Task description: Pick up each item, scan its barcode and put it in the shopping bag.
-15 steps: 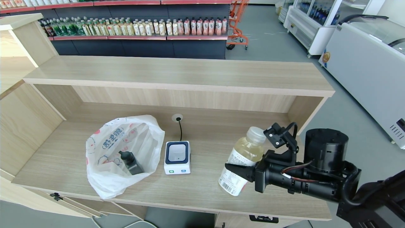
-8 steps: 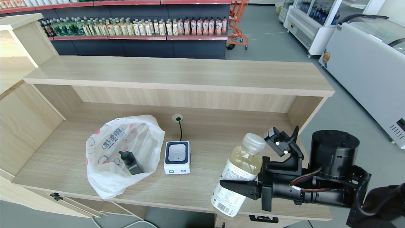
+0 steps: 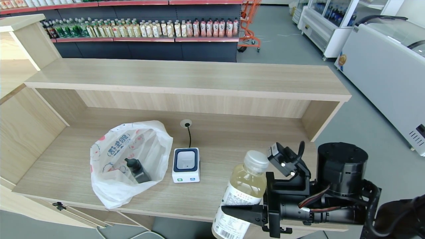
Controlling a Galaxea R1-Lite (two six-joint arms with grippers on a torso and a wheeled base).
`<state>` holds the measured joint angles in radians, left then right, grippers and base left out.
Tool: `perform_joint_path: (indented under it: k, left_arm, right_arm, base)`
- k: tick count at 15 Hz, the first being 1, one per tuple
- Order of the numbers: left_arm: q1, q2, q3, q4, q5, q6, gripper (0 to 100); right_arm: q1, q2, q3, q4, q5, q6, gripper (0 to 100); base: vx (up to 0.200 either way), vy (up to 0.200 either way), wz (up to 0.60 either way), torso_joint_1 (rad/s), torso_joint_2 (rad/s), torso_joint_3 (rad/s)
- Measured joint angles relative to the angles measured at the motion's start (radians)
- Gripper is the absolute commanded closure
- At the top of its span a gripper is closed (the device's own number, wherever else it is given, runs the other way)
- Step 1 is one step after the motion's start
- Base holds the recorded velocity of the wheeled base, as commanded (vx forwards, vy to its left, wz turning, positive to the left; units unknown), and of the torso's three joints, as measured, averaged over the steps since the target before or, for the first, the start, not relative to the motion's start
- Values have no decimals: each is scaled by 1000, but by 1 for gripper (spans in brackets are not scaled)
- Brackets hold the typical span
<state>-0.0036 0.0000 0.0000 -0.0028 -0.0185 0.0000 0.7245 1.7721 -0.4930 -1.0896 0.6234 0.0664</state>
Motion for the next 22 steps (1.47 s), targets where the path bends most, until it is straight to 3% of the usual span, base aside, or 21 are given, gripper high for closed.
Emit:
perform_joint_path:
  k: [22]
  left_arm:
    - [0,0,0,0,0,0,0]
  right_arm:
    - [67,63,-56,30,-3,-9,100]
  base:
    - [0,0,0,0,0,0]
